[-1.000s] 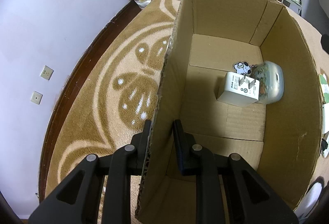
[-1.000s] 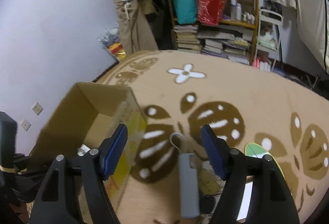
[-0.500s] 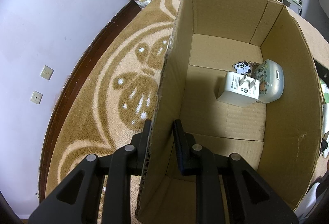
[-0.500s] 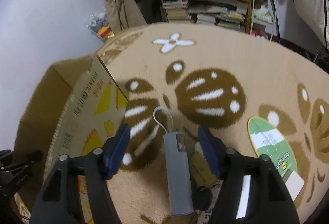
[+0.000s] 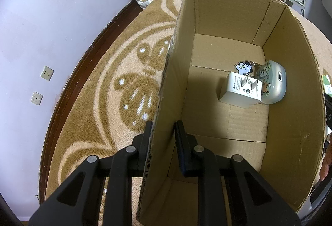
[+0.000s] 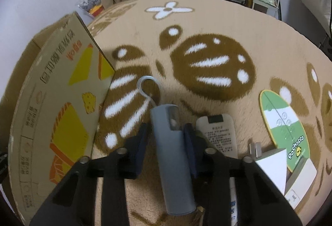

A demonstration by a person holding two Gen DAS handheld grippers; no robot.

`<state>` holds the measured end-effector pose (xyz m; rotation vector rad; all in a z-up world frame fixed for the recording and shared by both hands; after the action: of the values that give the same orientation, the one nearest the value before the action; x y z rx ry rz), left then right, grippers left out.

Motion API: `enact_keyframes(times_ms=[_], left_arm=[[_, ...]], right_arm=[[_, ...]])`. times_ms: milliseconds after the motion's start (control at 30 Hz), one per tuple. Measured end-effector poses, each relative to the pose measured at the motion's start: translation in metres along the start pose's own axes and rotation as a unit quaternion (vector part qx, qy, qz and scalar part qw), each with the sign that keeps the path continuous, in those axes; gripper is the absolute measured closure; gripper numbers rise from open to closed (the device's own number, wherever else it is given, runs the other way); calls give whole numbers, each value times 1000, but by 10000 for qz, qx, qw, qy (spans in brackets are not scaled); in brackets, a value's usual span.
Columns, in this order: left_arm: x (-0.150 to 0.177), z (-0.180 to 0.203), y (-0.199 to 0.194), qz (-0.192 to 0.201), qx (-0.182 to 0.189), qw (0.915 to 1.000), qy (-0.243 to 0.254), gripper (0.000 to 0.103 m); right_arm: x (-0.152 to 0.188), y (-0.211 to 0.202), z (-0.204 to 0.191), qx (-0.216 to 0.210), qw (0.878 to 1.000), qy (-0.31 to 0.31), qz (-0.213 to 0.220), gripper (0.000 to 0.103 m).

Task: Organize rigid objects
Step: 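Grasp the light-blue power bank by its top with the right gripper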

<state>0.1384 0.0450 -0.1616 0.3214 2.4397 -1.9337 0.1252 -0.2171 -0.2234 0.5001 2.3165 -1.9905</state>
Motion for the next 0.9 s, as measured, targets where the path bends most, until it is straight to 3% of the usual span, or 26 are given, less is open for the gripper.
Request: enact_keyframes(times_ms=[67,300,900], left_arm=[[0,0,0,0,-1,10000,-1,84],[0,0,0,-1,5,10000,-8,84],[1,1,0,11,-62,10000,34,83]], right_arm=[[3,7,-1,-17,9999,-2,-158,71],[6,3,-13,438,9989,-164,48,74],[-13,-47,-28,226,9965,-139,795,74]])
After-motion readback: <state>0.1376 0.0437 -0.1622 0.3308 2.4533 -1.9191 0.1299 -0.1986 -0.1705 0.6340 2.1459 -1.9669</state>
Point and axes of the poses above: each gripper's, at about its wrist camera, not at the fingertips, and y roughly the way its jaws point, z to its right, x to its underside, the point moved 4 cm from there along y, roughly the way its jaws point, and after that the axes turned 12 degrees about -z, right-handed, at the moved point
